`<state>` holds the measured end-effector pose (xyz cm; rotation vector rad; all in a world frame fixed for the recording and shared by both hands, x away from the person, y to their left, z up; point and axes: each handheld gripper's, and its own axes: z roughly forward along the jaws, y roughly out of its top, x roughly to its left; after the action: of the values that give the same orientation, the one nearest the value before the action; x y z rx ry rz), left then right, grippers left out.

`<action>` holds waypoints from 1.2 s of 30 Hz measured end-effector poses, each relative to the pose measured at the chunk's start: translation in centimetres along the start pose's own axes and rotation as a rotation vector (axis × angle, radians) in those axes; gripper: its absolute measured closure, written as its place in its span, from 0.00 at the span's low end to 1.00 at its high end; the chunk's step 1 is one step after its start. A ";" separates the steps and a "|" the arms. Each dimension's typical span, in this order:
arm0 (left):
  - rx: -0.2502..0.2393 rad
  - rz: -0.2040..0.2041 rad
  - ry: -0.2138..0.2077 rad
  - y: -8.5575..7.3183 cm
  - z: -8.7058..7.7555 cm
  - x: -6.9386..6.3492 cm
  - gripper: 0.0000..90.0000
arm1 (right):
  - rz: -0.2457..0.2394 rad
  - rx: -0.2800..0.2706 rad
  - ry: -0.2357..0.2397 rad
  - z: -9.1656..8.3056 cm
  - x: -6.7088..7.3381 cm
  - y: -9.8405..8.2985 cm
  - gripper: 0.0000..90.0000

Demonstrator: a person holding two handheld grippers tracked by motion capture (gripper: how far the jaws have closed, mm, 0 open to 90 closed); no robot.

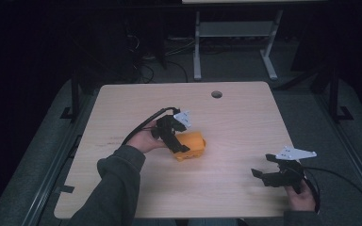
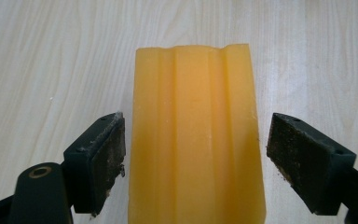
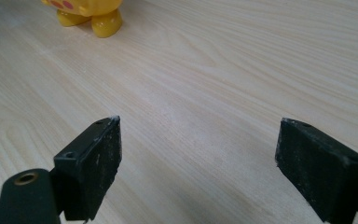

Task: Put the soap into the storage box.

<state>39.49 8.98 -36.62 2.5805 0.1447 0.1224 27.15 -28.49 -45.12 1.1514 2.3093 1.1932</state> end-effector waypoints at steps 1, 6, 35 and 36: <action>0.003 -0.001 0.003 -0.1 -0.2 0.0 0.21 | 0.003 0.000 0.000 0.0 0.0 0.0 0.15; 0.009 -0.001 0.013 -0.5 -0.8 -0.1 0.21 | 0.004 0.000 -0.001 0.0 0.0 0.0 0.15; -0.016 -0.048 0.039 -4.4 -3.7 -2.0 0.22 | 0.011 0.009 -0.020 0.0 0.1 -0.1 0.15; -0.030 -0.060 0.040 -4.6 -3.7 -2.1 0.22 | 0.014 0.005 -0.022 0.0 0.1 -0.1 0.16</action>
<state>36.58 14.52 -36.04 2.5422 0.2336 0.1533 27.07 -28.46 -45.19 1.1789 2.2933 1.1742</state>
